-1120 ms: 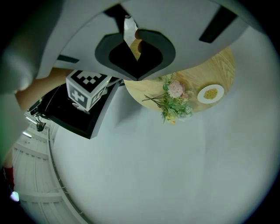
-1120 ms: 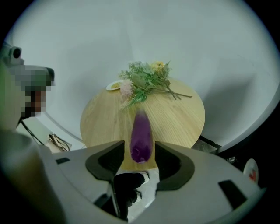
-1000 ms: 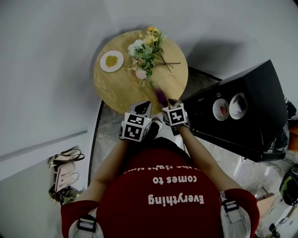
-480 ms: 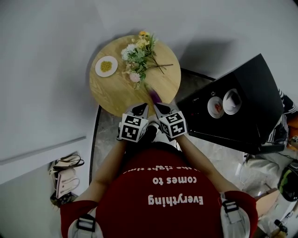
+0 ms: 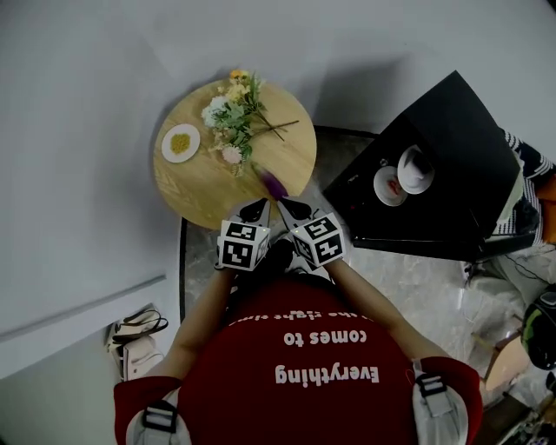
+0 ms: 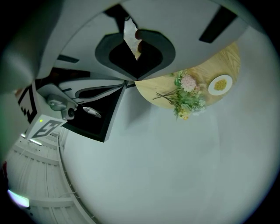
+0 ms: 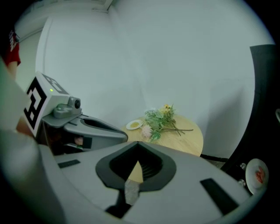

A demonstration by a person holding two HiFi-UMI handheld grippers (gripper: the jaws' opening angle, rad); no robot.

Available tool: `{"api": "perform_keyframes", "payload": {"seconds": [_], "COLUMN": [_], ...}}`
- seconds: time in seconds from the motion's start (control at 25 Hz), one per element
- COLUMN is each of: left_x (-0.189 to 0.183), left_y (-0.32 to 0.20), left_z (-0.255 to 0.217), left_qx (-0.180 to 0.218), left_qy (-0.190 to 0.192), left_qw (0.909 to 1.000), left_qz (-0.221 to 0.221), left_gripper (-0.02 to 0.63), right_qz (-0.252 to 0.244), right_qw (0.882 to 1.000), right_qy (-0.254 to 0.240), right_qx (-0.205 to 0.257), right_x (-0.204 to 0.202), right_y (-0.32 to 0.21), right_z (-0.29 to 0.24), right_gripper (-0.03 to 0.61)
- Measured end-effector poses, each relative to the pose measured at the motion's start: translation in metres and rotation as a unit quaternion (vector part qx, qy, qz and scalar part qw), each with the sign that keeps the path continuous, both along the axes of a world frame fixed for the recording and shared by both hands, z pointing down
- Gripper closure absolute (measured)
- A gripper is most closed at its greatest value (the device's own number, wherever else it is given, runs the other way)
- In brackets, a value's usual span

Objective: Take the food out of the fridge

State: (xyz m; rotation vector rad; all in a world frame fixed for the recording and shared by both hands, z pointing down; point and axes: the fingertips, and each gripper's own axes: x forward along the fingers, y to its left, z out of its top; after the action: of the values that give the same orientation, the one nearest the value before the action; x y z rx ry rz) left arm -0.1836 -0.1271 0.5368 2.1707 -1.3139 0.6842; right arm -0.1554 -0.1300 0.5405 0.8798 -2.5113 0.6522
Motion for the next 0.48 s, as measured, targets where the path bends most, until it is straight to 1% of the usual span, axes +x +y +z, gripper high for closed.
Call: {"api": "perform_keyframes", "payload": {"seconds": [0.2, 0.48], "left_x": [0.027, 0.078], "left_y": [0.001, 0.000], "left_z": [-0.005, -0.010], "left_qx": [-0.002, 0.004], "left_qy": [-0.003, -0.003], "left_qw": [0.9994, 0.9942], "left_qz": [0.034, 0.107], "left_gripper": [0.607, 0.607], "right_qz": [0.031, 0.115], "right_qw": [0.999, 0.993], "right_qy": [-0.009, -0.020], "right_qx": [0.004, 0.008], "right_x": [0.028, 0.082], "right_y": [0.002, 0.001], "right_z": [-0.005, -0.014], "right_gripper": [0.568, 0.568]}}
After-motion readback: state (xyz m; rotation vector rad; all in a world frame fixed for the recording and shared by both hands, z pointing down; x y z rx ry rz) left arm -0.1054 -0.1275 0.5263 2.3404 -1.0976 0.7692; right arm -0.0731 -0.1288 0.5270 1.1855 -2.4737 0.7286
